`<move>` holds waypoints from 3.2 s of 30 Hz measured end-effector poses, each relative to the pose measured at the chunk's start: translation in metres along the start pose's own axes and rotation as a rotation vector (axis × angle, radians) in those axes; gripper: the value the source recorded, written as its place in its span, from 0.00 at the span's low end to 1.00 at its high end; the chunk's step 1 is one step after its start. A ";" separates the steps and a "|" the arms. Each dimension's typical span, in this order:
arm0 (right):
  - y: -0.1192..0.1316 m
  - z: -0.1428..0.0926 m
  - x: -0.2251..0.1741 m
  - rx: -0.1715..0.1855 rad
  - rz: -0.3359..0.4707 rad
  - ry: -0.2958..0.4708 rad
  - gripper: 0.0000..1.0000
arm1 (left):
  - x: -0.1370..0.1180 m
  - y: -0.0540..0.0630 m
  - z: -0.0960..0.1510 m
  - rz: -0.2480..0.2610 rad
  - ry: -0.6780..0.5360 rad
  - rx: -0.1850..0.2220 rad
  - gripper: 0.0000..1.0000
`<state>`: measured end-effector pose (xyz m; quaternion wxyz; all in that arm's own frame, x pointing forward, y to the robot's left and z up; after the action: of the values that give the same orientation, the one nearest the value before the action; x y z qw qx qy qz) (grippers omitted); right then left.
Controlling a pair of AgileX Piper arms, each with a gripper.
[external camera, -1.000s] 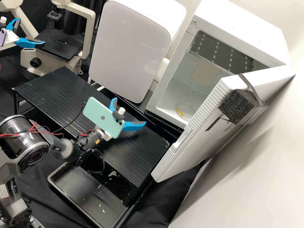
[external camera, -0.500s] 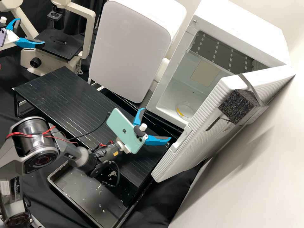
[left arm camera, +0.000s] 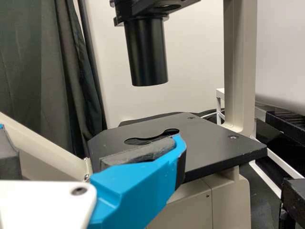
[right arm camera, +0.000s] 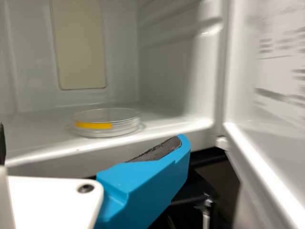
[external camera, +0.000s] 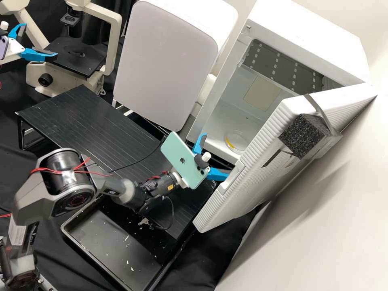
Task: Take the petri dish out of the incubator
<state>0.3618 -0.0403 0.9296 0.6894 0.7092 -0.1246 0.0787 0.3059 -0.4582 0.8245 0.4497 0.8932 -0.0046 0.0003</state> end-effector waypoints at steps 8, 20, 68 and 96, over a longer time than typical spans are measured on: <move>-0.013 0.001 0.026 -0.008 -0.006 -0.043 1.00 | 0.000 0.000 0.000 0.000 0.000 0.000 1.00; -0.010 0.010 0.050 -0.033 0.002 -0.058 1.00 | 0.000 0.000 0.000 0.000 0.000 0.000 1.00; -0.010 0.012 0.087 -0.083 -0.063 -0.039 1.00 | 0.000 0.000 0.000 0.000 0.000 0.000 1.00; -0.015 0.008 0.092 -0.065 -0.105 -0.036 1.00 | 0.000 0.000 0.000 0.000 0.000 0.000 1.00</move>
<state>0.4537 -0.0543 0.9410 0.7131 0.6931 -0.1020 0.0256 0.3059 -0.4582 0.8245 0.4497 0.8932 -0.0046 0.0003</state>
